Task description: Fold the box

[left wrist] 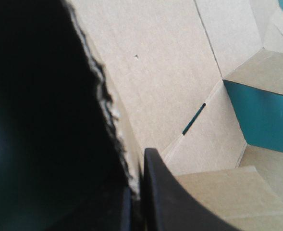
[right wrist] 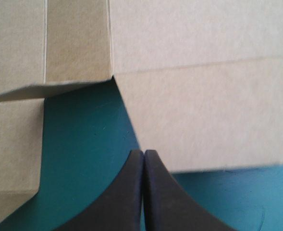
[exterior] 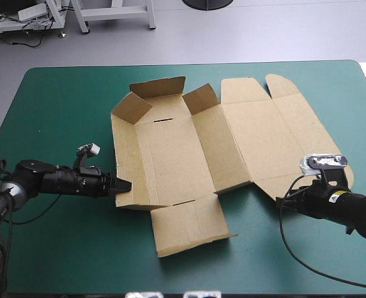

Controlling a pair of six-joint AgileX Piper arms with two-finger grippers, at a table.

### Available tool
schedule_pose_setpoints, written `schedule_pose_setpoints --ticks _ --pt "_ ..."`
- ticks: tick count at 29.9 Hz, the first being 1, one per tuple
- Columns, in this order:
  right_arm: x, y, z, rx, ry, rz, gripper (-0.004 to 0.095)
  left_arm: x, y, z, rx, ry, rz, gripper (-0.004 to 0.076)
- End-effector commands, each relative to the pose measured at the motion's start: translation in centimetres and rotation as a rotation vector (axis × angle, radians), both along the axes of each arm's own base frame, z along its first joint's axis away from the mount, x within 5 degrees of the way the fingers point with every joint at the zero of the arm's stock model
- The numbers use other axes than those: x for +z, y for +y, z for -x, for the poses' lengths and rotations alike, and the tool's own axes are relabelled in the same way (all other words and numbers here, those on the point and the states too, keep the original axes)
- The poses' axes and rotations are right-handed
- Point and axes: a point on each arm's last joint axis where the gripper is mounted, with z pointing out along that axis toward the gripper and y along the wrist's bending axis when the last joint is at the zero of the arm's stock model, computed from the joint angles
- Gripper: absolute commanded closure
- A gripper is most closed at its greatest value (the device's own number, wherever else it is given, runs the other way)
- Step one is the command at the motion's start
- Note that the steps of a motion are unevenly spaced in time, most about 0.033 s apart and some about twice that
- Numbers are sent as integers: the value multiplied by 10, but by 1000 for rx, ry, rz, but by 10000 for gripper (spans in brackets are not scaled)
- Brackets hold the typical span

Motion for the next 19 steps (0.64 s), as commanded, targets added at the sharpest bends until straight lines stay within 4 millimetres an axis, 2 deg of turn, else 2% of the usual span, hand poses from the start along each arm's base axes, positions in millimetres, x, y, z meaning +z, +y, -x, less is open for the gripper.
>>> schedule_pose_setpoints --ticks 1,6,12,16,19 --pt "13 0 -4 -11 -70 -17 933 30 1 -1 -80 -42 -61 729" --pt "13 0 -4 -7 -63 -9 933 55 13 -10 -63 -114 -244 729" --pt "12 0 -3 -10 -59 -11 933 100 24 -31 -6 -301 -380 729" --pt "11 0 -5 -10 -52 -10 933 129 29 -36 -81 -361 -502 729" --pt "8 0 -9 -7 -32 -8 933 135 25 -36 -157 -356 -559 729"
